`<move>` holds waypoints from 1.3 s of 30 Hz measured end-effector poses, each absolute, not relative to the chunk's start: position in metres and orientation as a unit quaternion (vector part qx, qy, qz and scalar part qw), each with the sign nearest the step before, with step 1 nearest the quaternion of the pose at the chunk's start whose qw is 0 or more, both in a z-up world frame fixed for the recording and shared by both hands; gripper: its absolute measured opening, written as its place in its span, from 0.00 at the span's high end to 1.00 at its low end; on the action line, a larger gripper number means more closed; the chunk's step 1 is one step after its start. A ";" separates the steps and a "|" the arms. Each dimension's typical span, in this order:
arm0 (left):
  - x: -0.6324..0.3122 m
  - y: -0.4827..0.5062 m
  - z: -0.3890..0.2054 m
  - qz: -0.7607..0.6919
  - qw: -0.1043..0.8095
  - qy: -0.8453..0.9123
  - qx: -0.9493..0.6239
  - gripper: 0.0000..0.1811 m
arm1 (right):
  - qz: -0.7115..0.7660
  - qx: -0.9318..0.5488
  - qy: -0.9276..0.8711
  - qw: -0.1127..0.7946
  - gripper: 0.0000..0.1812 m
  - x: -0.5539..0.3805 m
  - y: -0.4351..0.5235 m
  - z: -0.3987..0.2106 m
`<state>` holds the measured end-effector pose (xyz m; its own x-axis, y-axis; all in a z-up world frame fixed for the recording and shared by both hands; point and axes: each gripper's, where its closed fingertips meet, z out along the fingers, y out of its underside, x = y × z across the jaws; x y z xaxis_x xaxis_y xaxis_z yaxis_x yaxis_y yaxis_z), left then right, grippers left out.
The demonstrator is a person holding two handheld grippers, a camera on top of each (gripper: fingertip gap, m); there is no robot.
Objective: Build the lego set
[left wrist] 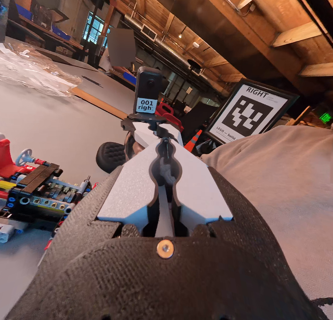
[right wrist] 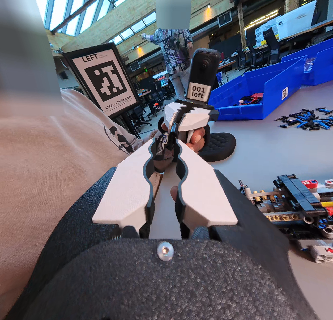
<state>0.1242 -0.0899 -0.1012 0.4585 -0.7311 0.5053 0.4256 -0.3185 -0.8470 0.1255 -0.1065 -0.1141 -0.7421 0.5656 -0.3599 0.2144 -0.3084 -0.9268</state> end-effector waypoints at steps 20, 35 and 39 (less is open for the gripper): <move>0.110 -0.080 -0.107 -0.233 0.663 0.148 -0.696 0.95 | 0.758 -0.385 -0.498 0.169 0.91 0.109 -0.077 -0.099; 0.108 -0.082 -0.112 -0.305 0.638 0.129 -0.695 0.99 | 0.736 -0.383 -0.528 0.183 0.91 0.110 -0.084 -0.110; 0.110 -0.086 -0.112 -0.371 0.620 0.107 -0.684 1.00 | 0.737 -0.368 -0.537 0.180 0.91 0.112 -0.088 -0.109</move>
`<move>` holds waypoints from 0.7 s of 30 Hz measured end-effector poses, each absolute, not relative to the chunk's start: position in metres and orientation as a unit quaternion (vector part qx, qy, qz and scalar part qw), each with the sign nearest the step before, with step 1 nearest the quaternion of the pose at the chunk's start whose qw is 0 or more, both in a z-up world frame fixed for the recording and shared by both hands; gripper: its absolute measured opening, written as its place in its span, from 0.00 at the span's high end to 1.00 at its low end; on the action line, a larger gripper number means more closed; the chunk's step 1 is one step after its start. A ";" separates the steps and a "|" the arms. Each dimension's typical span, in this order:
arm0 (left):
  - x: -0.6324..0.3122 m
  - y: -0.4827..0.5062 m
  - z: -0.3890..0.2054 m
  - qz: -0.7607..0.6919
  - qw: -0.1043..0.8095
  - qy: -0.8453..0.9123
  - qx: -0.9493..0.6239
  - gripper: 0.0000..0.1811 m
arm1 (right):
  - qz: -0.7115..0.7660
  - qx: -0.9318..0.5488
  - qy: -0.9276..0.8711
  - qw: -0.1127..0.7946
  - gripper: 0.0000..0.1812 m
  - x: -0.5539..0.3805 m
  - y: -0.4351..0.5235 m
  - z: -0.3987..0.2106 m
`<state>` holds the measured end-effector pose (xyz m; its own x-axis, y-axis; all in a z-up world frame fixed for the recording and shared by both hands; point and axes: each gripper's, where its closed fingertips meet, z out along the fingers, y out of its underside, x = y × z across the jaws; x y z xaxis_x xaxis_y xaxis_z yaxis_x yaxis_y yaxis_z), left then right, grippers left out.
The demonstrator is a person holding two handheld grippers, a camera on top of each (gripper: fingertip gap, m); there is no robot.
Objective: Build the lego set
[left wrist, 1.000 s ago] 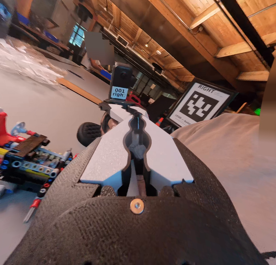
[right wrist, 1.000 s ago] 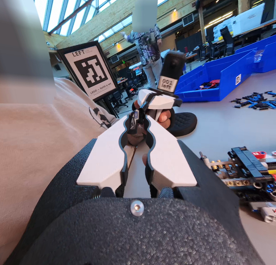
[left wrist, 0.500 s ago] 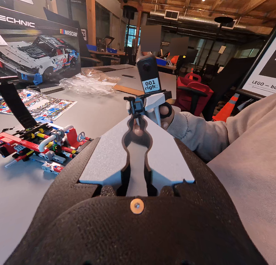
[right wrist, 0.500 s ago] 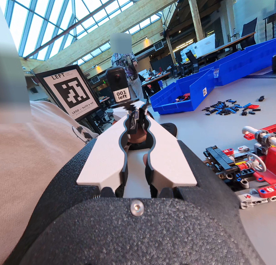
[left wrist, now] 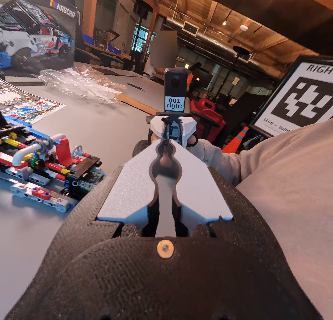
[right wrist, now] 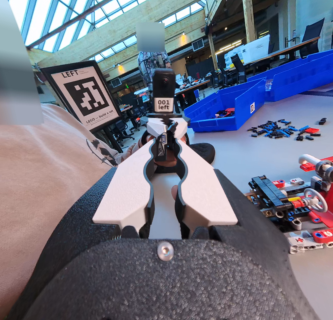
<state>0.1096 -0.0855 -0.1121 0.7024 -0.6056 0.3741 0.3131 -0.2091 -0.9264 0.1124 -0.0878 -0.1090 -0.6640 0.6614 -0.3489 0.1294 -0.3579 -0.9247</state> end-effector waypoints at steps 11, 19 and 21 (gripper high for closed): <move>0.110 -0.084 -0.114 -0.382 0.629 0.083 -0.672 1.00 | 0.741 -0.379 -0.527 0.175 0.91 0.110 -0.084 -0.111; 0.107 -0.077 -0.124 -0.045 0.664 0.184 -0.724 0.99 | 0.721 -0.416 -0.521 0.187 0.91 0.101 -0.077 -0.120; 0.107 -0.076 -0.125 0.033 0.661 0.206 -0.720 0.99 | 0.719 -0.422 -0.519 0.191 0.91 0.100 -0.076 -0.120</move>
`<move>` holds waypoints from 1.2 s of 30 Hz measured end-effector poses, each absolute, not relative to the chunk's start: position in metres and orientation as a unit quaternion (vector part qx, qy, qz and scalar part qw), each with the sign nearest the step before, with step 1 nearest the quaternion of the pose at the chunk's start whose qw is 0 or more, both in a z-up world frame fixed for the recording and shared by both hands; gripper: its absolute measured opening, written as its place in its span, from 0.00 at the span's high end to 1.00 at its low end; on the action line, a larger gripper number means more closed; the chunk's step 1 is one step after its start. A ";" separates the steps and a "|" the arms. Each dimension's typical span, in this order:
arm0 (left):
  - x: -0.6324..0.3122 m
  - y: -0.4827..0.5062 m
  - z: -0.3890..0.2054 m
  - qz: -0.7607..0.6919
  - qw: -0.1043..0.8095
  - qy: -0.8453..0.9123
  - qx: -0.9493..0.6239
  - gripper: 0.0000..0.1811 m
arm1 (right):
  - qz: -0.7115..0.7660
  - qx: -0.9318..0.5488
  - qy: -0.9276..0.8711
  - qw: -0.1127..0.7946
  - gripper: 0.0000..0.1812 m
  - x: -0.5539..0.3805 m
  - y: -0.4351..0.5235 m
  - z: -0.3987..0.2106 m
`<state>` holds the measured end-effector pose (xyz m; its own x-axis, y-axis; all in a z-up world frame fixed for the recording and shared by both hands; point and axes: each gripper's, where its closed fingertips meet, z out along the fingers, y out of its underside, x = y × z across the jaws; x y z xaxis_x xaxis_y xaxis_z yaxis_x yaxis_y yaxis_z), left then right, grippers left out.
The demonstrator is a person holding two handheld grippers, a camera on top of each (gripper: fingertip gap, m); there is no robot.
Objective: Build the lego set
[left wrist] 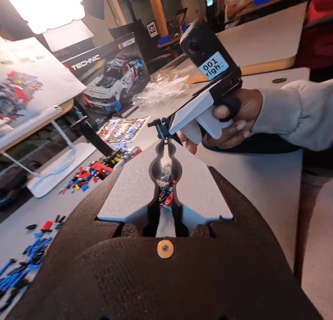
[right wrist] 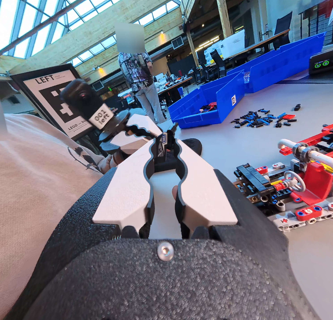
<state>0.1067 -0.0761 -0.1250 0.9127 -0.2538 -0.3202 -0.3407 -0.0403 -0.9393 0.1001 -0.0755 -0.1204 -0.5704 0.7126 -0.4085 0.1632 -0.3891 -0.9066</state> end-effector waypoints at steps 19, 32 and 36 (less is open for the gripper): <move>0.106 -0.079 -0.122 -0.199 0.668 0.121 -0.707 1.00 | 0.720 -0.400 -0.531 0.200 0.91 0.106 -0.079 -0.119; 0.108 -0.084 -0.121 -0.303 0.652 0.096 -0.688 1.00 | 0.719 -0.383 -0.542 0.207 0.91 0.108 -0.084 -0.118; 0.115 -0.088 -0.123 -0.302 0.649 0.112 -0.689 1.00 | 0.700 -0.413 -0.541 0.217 0.91 0.101 -0.077 -0.125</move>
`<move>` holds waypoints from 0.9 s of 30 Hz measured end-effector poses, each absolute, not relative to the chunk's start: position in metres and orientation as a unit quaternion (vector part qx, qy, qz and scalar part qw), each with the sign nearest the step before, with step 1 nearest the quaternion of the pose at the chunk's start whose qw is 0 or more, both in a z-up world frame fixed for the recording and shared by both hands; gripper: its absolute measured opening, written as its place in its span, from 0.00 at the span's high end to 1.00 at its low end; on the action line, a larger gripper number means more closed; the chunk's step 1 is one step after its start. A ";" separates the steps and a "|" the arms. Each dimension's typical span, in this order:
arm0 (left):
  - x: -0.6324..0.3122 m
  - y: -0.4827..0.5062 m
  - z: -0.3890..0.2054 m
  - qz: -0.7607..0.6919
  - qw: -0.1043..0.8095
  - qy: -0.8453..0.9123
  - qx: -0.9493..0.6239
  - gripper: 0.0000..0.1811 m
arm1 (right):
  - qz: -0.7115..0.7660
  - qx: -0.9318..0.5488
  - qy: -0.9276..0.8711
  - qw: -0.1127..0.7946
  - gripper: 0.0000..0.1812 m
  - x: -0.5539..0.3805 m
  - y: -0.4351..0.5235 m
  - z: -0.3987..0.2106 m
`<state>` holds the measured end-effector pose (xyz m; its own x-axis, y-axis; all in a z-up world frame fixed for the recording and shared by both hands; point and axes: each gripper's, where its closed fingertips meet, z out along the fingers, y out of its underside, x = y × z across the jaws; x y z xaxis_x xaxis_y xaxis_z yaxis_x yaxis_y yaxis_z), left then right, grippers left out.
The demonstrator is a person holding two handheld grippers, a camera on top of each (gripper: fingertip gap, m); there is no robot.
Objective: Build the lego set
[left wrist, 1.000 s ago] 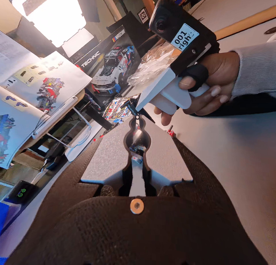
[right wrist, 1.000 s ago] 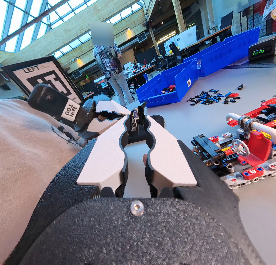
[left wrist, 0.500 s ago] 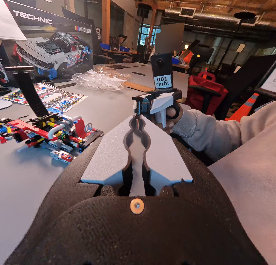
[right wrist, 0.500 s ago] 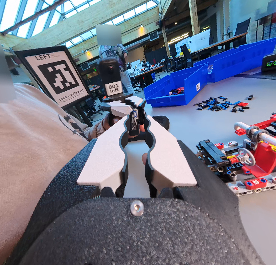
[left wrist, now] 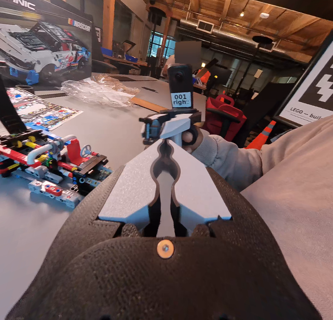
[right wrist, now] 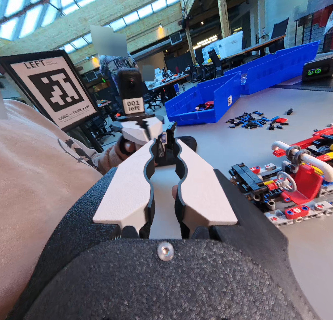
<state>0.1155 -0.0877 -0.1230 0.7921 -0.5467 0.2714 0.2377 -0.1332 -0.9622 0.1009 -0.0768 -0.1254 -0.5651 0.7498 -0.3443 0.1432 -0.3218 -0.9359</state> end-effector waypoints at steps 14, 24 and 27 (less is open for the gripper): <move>0.105 -0.084 -0.129 -0.256 0.654 0.117 -0.703 0.93 | 0.693 -0.410 -0.554 0.213 0.91 0.100 -0.086 -0.123; 0.092 -0.080 -0.136 -0.238 0.650 0.093 -0.716 0.96 | 0.636 -0.437 -0.590 0.239 0.91 0.101 -0.067 -0.132; 0.066 -0.082 -0.139 -0.198 0.656 0.055 -0.727 0.88 | 0.460 -0.575 -0.585 0.339 0.91 0.088 0.016 -0.158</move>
<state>0.0660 -0.0815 -0.1386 0.9157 -0.3392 0.2154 0.1795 -0.1342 -0.9746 0.0884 0.0161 -0.1582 -0.1081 0.9853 -0.1323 0.3606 -0.0851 -0.9288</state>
